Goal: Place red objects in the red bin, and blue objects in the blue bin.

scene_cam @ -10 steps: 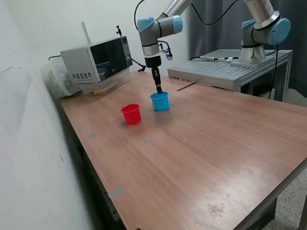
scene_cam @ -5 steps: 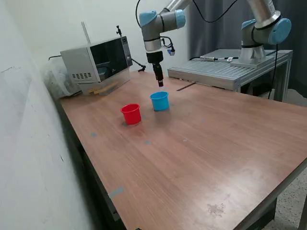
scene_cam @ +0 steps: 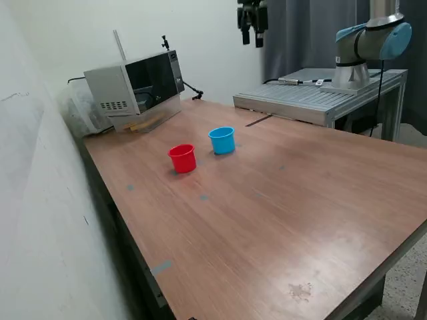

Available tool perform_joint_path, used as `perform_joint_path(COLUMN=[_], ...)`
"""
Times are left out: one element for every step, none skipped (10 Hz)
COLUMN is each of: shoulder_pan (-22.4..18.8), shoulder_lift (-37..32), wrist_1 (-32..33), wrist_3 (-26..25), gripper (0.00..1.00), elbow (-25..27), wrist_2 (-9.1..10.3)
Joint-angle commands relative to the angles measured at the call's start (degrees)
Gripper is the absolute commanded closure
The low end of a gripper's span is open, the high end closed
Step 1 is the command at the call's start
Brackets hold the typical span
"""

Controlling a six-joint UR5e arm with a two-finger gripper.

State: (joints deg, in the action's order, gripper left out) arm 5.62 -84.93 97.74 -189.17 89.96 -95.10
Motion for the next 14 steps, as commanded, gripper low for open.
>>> perform_joint_path(shoulder_pan=[-4.37,-5.86,-7.1,-8.76,-9.74,-9.92,-11.14,-11.41,-11.33,-11.42,-11.42,-11.42,-11.42,-11.5], shoulder_lift=[-7.76,-9.53,-10.68,-12.61,-14.28,-14.64,-14.56,-14.56,-14.47,-14.56,-14.91,-15.34,-15.61,-16.22], wrist_1=[-8.15,-8.7,-8.79,-8.79,-8.88,-9.23,-13.41,-18.15,-19.41,-20.73,-22.92,-26.25,-29.41,-30.92], wrist_3=[-0.41,-0.5,-0.58,-0.5,-0.5,-0.5,-0.41,-0.5,-0.5,-0.41,-0.41,-0.32,-0.32,-0.32], gripper=[0.0,0.0,0.0,0.0,0.0,0.0,0.0,0.0,0.0,0.0,0.0,0.0,0.0,0.0], elbow=[-1.62,-1.63,-0.85,0.12,1.09,1.71,1.97,2.15,2.24,2.41,3.28,3.9,4.52,5.48], wrist_2=[0.1,0.1,0.01,-0.34,-0.61,-0.26,-0.34,-0.26,-0.17,-0.08,-0.08,-0.08,-0.08,-0.08])
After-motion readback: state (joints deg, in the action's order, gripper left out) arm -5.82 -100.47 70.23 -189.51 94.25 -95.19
